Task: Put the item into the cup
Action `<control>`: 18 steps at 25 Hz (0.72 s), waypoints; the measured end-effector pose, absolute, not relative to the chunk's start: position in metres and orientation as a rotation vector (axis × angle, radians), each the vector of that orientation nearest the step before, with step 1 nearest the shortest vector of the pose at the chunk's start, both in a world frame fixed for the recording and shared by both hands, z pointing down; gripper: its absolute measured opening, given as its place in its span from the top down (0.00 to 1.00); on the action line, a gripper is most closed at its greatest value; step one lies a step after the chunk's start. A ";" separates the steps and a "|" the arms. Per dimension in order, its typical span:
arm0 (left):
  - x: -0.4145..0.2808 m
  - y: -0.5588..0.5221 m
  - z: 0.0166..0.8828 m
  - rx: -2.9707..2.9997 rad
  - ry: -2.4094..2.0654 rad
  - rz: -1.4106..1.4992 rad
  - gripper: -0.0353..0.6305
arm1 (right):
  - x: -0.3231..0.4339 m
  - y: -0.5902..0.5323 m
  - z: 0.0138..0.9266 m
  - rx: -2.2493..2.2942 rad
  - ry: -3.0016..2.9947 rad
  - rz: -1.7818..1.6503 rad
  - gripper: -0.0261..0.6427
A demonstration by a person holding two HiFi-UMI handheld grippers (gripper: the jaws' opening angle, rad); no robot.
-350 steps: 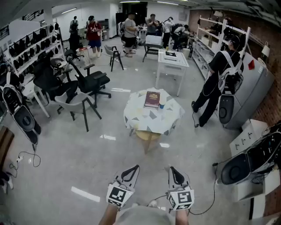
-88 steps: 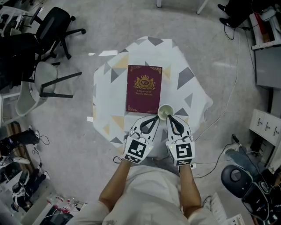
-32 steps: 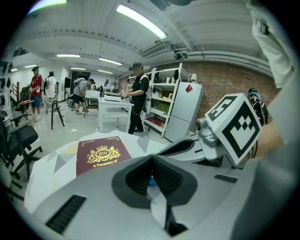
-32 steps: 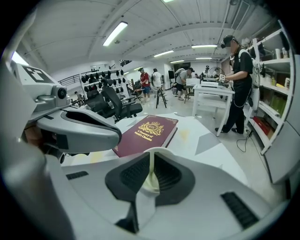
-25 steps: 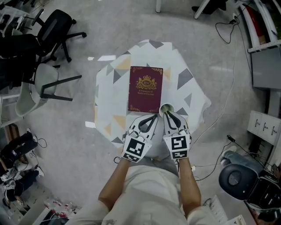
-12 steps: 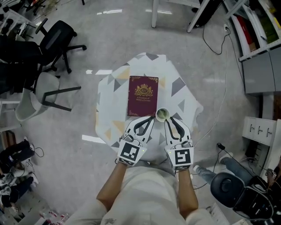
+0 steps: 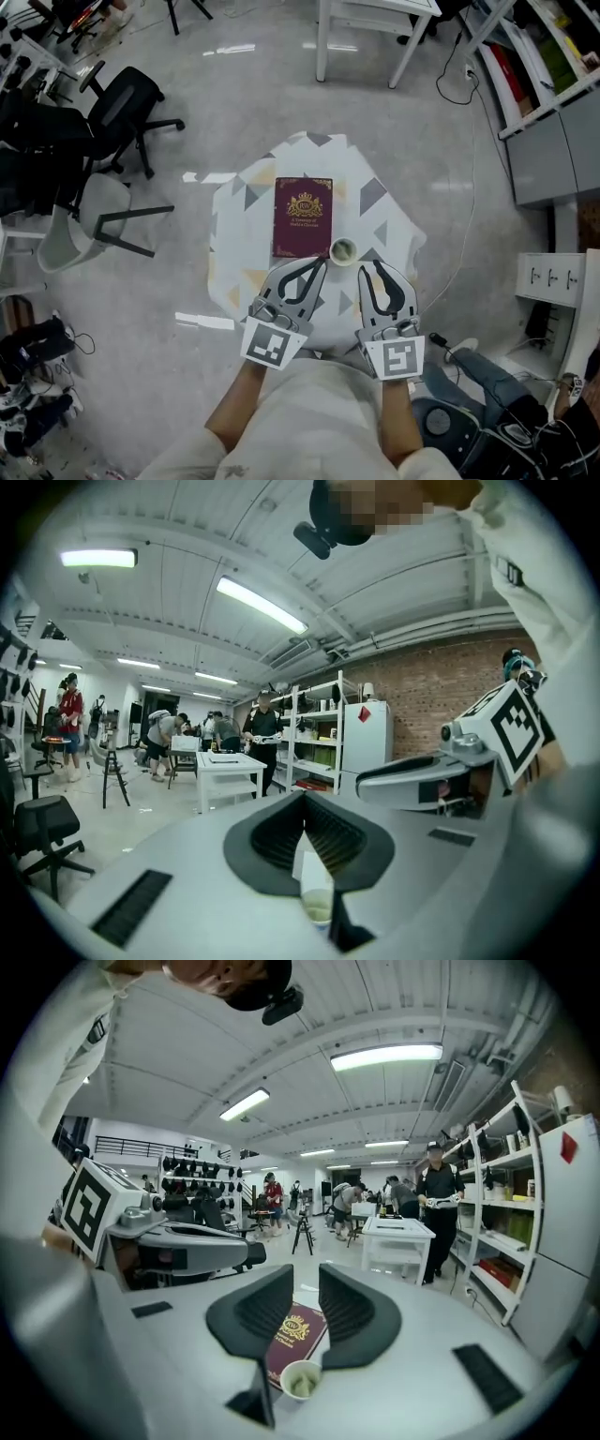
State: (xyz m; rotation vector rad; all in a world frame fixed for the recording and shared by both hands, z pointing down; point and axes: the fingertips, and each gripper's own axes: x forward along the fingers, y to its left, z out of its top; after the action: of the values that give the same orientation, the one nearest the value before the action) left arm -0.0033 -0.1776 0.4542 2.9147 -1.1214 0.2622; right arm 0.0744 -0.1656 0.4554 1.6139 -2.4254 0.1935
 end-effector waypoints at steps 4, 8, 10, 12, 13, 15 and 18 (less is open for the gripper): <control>-0.003 -0.171 0.441 2.932 -1.101 0.240 0.93 | 0.071 -0.157 0.442 1.636 -2.474 0.170 0.85; -0.004 -0.167 0.432 2.961 -1.088 0.226 0.93 | 0.072 -0.152 0.434 1.660 -2.459 0.143 0.85; -0.006 -0.165 0.431 2.968 -1.078 0.215 0.93 | 0.073 -0.151 0.432 1.670 -2.444 0.116 0.85; -0.007 -0.163 0.429 2.972 -1.068 0.206 0.93 | 0.072 -0.148 0.430 1.682 -2.434 0.108 0.85; -0.009 -0.162 0.429 2.971 -1.063 0.203 0.93 | 0.072 -0.147 0.428 1.688 -2.427 0.108 0.85; -0.011 -0.161 0.427 2.964 -1.058 0.179 0.93 | 0.071 -0.145 0.426 1.701 -2.414 0.112 0.85; -0.014 -0.162 0.426 2.938 -1.058 0.109 0.93 | 0.068 -0.144 0.424 1.726 -2.406 0.124 0.85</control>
State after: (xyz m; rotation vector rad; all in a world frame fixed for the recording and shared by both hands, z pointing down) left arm -0.0136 -0.1625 0.4258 2.9384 -1.0577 0.1093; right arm 0.0678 -0.1442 0.4243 1.7264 -2.4065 0.1238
